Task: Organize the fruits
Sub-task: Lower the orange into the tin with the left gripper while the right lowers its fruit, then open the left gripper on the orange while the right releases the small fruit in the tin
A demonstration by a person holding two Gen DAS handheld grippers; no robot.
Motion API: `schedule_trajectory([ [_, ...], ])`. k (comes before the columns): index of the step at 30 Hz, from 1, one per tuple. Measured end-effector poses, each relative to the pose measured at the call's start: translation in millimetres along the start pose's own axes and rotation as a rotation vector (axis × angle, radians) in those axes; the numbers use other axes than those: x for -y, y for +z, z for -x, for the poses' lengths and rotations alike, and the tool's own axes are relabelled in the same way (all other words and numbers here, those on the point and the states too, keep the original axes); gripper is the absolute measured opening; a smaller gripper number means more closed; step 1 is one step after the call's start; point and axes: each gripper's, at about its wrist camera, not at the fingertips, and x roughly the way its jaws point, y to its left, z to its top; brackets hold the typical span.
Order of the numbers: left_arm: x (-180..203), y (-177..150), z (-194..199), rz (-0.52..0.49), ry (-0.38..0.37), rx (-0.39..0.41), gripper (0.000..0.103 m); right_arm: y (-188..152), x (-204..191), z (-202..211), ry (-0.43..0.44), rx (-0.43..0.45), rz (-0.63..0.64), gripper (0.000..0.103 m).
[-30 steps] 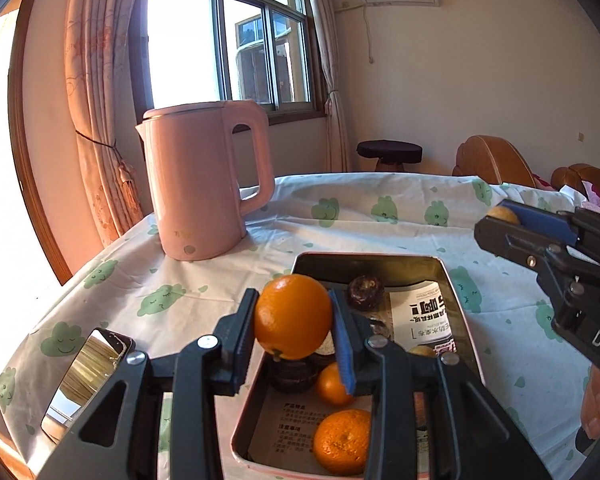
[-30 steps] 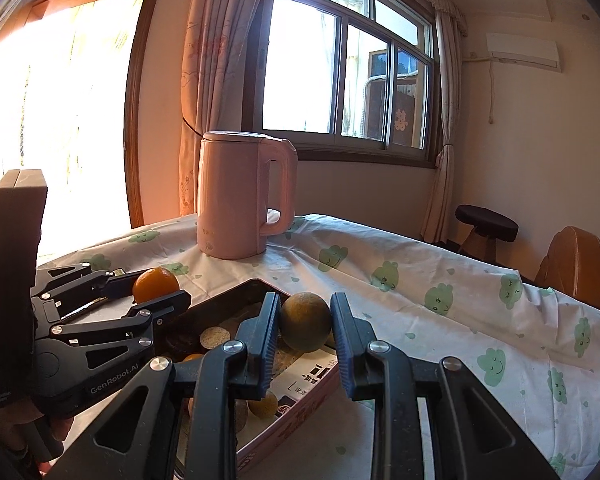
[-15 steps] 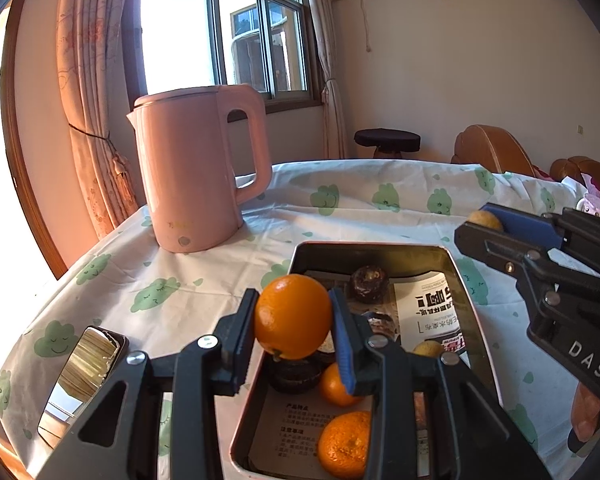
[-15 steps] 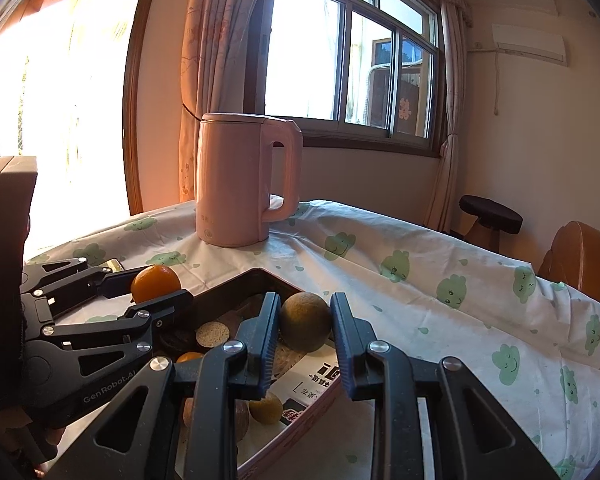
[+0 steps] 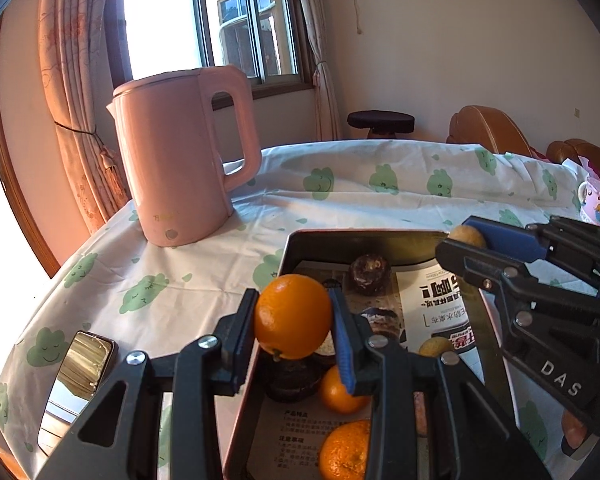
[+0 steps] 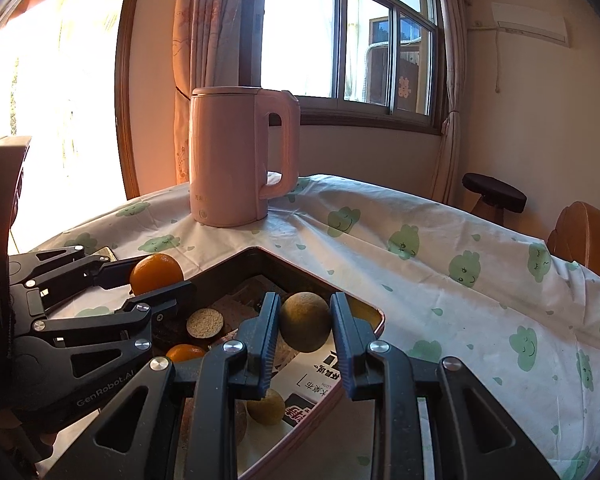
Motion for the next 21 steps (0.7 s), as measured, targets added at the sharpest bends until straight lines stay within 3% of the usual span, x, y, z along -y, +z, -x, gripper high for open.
schedule_trajectory([
  [14, 4, -4, -12, -0.018, 0.007, -0.039, 0.041, -10, 1, -26, 0.015, -0.111, -0.014, 0.028],
  [17, 4, -6, -12, -0.014, -0.001, -0.038, 0.054, -12, 0, -27, 0.024, -0.12, -0.012, 0.028],
  [21, 3, -8, -6, -0.002, -0.001, -0.018, 0.062, -12, 4, -24, 0.013, -0.109, -0.029, 0.041],
])
